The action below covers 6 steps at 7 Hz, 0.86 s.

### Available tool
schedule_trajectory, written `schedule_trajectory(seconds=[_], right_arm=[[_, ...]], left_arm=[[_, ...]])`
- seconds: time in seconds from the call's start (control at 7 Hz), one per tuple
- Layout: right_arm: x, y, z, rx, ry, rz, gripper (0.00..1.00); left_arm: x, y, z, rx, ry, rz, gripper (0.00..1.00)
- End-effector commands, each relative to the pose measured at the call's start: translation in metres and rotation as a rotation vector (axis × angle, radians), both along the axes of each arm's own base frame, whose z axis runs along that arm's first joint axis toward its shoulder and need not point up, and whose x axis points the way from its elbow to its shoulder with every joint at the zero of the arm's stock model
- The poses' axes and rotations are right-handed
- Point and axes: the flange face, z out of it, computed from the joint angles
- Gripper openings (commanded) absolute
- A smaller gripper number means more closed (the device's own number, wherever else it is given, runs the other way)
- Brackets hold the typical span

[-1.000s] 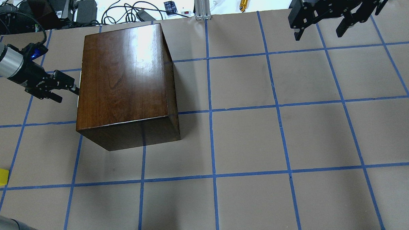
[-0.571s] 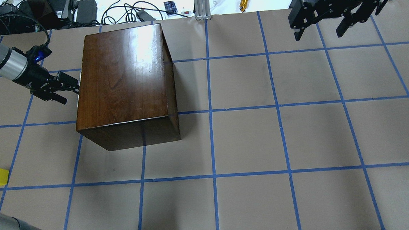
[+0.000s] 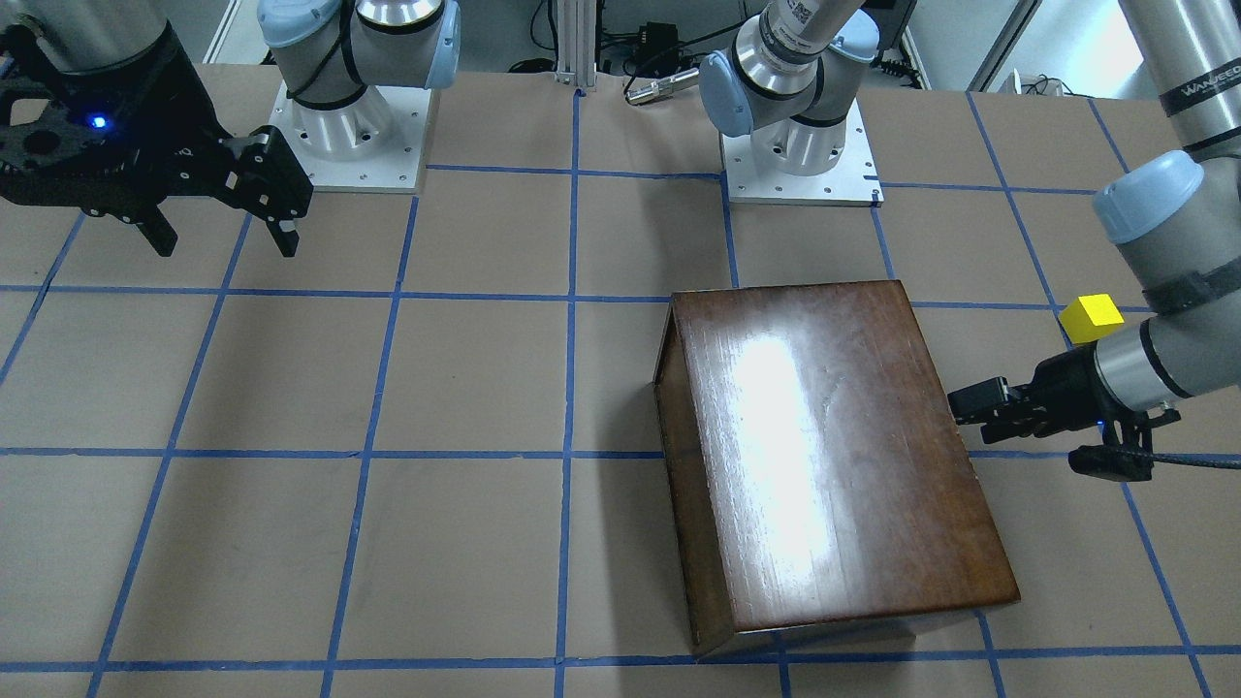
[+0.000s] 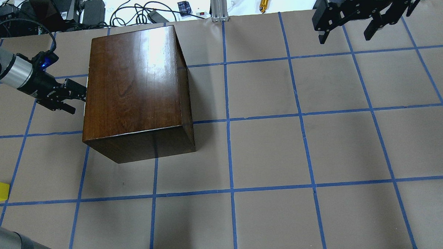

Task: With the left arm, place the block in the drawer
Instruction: 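Close the left gripper on the white drawer handle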

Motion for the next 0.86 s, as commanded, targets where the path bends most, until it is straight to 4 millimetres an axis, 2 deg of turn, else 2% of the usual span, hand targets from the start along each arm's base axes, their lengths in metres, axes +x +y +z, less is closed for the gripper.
schedule_trajectory(seconds=[0.0, 0.29, 0.71], right_arm=[[0.000, 0.001, 0.001, -0.002, 0.000, 0.000, 1.00], [0.000, 0.000, 0.000, 0.000, 0.001, 0.000, 1.00], [0.000, 0.001, 0.001, -0.002, 0.000, 0.000, 1.00]], left_arm=[[0.002, -0.003, -0.001, -0.020, -0.017, -0.006, 1.00], [0.011, -0.002, 0.003, -0.007, -0.119, -0.032, 1.00], [0.014, -0.002, 0.014, -0.023, -0.132, -0.028, 1.00]])
